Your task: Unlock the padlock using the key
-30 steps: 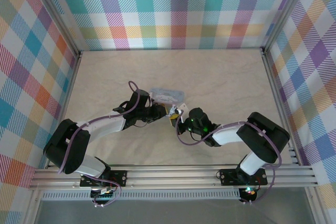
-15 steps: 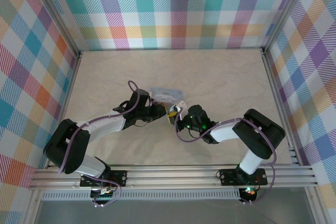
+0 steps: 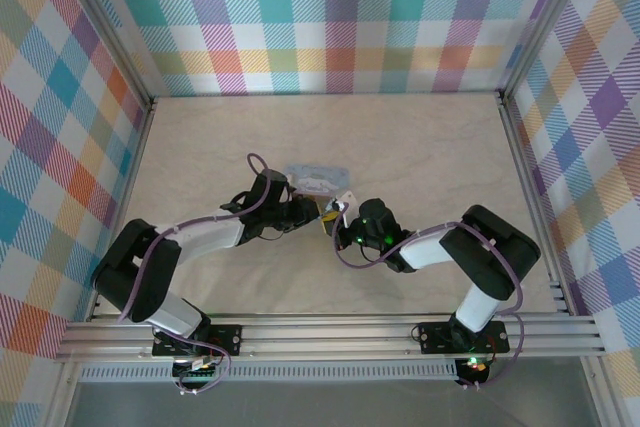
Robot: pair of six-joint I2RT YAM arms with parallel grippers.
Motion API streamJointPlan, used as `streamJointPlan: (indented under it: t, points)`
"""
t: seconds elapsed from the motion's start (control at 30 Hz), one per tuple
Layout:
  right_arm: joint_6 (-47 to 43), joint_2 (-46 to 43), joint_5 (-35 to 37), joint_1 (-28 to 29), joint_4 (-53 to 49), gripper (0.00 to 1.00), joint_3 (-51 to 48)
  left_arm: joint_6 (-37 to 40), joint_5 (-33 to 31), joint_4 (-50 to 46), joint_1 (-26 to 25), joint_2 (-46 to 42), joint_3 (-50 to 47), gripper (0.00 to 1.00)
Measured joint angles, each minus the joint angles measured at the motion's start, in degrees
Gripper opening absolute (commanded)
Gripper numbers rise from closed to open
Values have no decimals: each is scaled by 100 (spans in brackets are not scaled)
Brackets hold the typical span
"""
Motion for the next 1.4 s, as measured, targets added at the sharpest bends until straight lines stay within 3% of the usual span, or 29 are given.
streamJointPlan:
  t: [0.87,1.4]
  points:
    - [107,256,20,-149,-374,0,-96,-304,24,1228,-225,909,-212,26]
    - [195,280,-92,-133,-367,1,-103,-304,-33,1080,-269,778,-249,43]
